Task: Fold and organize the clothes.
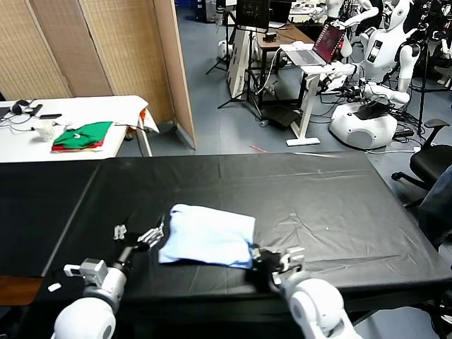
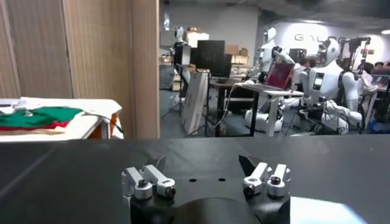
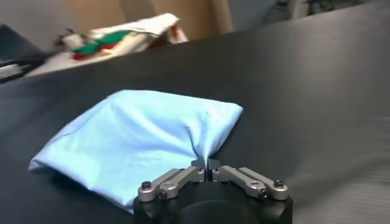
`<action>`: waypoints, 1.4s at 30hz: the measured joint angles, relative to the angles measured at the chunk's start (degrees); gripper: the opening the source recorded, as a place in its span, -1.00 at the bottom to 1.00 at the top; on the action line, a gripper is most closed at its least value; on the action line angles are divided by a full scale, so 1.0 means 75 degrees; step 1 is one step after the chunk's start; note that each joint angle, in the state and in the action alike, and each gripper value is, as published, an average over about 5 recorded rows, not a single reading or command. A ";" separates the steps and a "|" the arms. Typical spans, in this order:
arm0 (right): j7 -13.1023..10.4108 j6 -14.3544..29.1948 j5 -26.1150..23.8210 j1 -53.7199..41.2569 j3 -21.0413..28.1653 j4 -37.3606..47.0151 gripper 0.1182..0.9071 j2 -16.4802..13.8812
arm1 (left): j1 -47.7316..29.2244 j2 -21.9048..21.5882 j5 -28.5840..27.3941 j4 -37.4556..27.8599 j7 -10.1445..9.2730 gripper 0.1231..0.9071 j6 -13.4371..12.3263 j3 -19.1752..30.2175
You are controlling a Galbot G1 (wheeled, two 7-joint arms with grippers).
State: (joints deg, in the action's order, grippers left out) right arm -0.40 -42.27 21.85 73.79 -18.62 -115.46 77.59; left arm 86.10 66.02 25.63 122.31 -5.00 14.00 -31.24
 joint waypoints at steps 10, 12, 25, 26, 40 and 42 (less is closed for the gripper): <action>0.0214 0.0092 -0.0153 0.0039 -0.0341 -0.0386 0.03 -0.0448 | 0.0013 0.0026 0.0005 -0.0111 0.0026 1.00 -0.0239 0.0046; 0.0231 0.0217 -0.0151 0.0077 -0.0374 -0.0446 0.32 -0.0565 | 0.0032 0.0015 0.0006 -0.0176 0.0041 1.00 -0.0457 0.0063; -0.0097 0.2040 -0.0536 0.0881 -0.0551 -0.0823 1.00 -0.0944 | 0.0462 -0.0034 0.0047 -0.0009 -0.0260 1.00 -0.0495 0.0133; -0.0132 0.2242 -0.0651 0.1013 -0.0564 -0.0852 1.00 -0.0940 | 0.0517 -0.0038 0.0038 0.0006 -0.0262 1.00 -0.0495 0.0115; -0.0836 0.5108 -0.2059 0.3192 -0.0798 -0.1369 1.00 -0.0818 | 0.1471 -0.0044 -0.0113 0.0318 -0.0295 1.00 -0.0607 -0.0276; -0.0949 0.5297 -0.2191 0.3470 -0.0790 -0.1467 1.00 -0.0761 | 0.1679 -0.0048 -0.0151 0.0386 -0.0299 1.00 -0.0618 -0.0358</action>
State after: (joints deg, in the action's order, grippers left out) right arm -7.52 -2.54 5.42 99.81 -24.54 -126.46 71.87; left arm 98.70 65.66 24.50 125.21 -7.24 9.37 -33.92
